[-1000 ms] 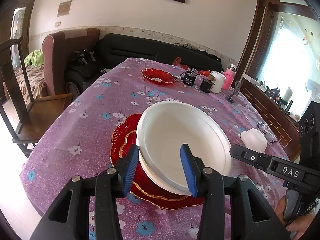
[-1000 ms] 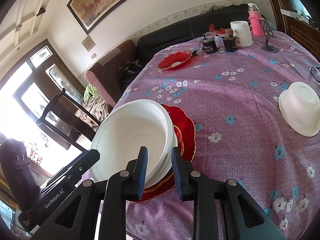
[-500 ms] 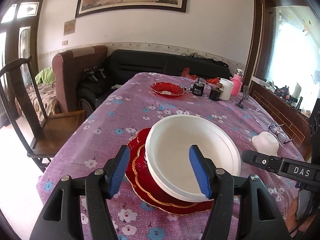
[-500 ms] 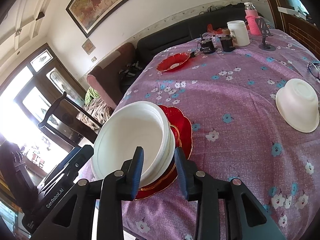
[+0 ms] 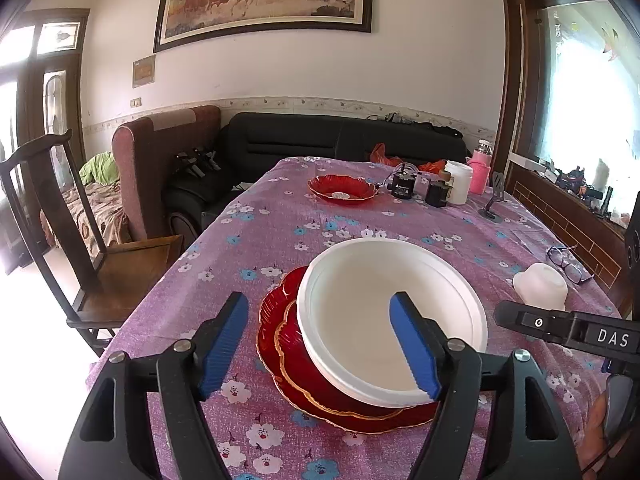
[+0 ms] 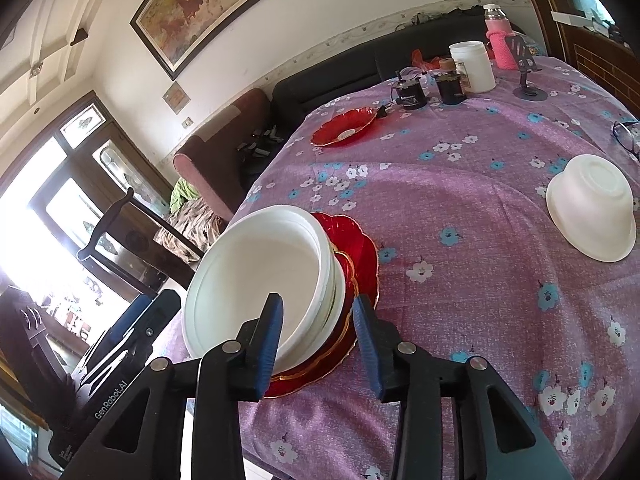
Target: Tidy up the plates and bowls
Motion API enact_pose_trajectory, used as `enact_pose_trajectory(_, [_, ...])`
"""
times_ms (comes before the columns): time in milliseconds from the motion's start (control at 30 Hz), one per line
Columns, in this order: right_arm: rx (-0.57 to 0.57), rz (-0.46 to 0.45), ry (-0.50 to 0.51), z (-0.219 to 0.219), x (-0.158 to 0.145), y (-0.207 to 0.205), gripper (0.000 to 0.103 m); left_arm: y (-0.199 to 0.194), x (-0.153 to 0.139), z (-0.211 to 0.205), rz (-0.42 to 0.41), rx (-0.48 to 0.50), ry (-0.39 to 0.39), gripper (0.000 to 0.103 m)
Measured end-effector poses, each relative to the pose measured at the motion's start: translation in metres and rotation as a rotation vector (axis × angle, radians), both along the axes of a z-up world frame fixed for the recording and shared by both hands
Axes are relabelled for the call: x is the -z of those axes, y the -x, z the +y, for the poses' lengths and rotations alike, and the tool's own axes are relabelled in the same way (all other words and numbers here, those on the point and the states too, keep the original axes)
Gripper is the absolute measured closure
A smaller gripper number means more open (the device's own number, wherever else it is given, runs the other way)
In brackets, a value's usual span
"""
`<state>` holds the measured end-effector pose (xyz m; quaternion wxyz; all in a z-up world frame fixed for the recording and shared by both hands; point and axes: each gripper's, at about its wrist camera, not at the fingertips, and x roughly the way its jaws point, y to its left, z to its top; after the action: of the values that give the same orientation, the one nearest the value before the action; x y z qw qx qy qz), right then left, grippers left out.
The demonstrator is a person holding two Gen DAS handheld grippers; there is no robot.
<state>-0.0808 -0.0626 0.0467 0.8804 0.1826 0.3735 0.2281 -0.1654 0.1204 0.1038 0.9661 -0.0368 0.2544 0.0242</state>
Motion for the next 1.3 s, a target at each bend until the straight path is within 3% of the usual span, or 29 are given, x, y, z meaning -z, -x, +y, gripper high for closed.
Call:
enact_pose_trajectory(400, [0.060, 0.001, -0.040, -0.032, 0.001, 0.003, 0.056, 0.004, -0.005, -0.007, -0.017, 0.018, 0.006, 0.024])
enact_pose_trajectory(600, [0.119, 0.015, -0.073, -0.066, 0.007, 0.002, 0.056, 0.010, -0.012, -0.038, -0.027, 0.097, -0.027, 0.024])
enact_pose_trajectory(767, [0.204, 0.018, -0.118, -0.111, 0.010, 0.001, 0.055, 0.011, -0.013, -0.083, -0.015, 0.217, -0.059, 0.024])
enact_pose_trajectory(900, [0.298, 0.016, -0.128, -0.158, 0.012, -0.001, 0.046, 0.007, -0.003, -0.116, 0.048, 0.331, -0.046, 0.024])
enact_pose_trajectory(1033, [0.413, 0.034, -0.107, -0.210, 0.015, -0.016, 0.039, -0.004, 0.014, -0.159, 0.114, 0.424, -0.088, 0.024])
enact_pose_trajectory(1200, [0.456, 0.110, -0.126, -0.254, 0.030, -0.046, 0.037, -0.041, 0.026, -0.206, 0.227, 0.571, -0.013, 0.024])
enact_pose_trajectory(1300, [0.467, 0.164, -0.123, -0.270, 0.044, -0.064, 0.037, -0.068, 0.038, -0.225, 0.300, 0.561, -0.005, 0.024])
